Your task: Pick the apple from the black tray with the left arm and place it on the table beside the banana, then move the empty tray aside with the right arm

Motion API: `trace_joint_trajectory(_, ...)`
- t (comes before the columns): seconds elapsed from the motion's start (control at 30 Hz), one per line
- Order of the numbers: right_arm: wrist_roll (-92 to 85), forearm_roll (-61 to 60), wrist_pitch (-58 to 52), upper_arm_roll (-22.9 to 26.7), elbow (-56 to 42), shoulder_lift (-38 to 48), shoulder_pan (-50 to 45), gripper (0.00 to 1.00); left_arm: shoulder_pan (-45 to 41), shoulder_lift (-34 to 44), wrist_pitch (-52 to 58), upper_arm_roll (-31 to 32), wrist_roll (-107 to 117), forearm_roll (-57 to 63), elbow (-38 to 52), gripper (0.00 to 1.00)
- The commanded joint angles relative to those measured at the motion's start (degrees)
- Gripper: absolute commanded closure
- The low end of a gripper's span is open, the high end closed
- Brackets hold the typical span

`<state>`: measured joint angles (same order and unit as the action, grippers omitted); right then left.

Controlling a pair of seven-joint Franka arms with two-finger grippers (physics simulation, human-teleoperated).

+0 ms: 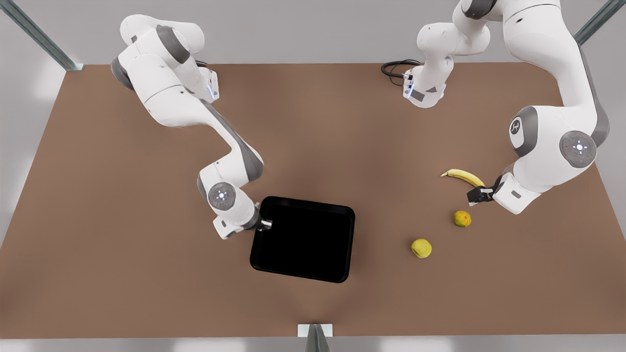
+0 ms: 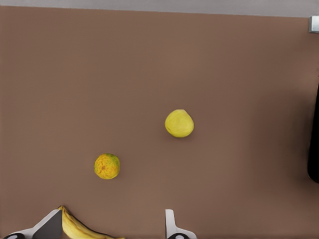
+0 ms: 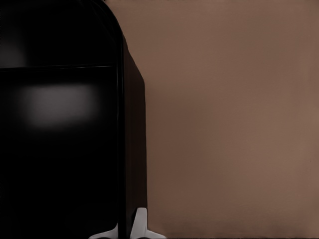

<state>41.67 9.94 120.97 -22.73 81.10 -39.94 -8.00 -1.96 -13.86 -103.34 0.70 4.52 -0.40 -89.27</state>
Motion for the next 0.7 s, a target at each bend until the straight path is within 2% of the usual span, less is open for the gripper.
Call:
trace_joint_trajectory(0.0, -12.31, -0.98, -8.29, -0.74, 1.87, 2.58, 2.64, 0.83, -0.06, 0.06, -0.02, 0.01, 0.32, 0.05, 0.06, 0.00)
trace_joint_trajectory(0.07, -17.40, -1.06, -10.05, -4.86, 2.05, 2.67, 8.60, 0.84, -0.06, 0.06, -0.02, 0.01, 0.40, 0.05, -0.03, 0.00)
trace_joint_trajectory(0.17, -24.61, -0.98, -10.93, -14.45, 4.95, 3.11, 20.92, 0.84, -0.06, 0.06, -0.02, 0.01, 0.32, 0.05, 0.06, 0.00)
trace_joint_trajectory(0.27, -32.35, -0.89, -10.84, -19.72, 8.11, 2.32, 29.00, 0.84, -0.06, -0.03, -0.02, 0.01, 0.32, 0.05, 0.15, 0.00)
trace_joint_trajectory(0.43, -49.32, -0.19, -12.51, -20.34, 8.73, 0.65, 33.49, 0.84, -0.06, -0.12, -0.11, 0.10, 0.32, 0.22, 0.41, 0.00)
trace_joint_trajectory(0.67, -51.86, 12.73, -17.43, -18.93, 10.49, 9.79, 34.81, 0.84, -0.50, -0.82, -0.98, 0.27, 0.32, -0.21, 1.38, 0.00)
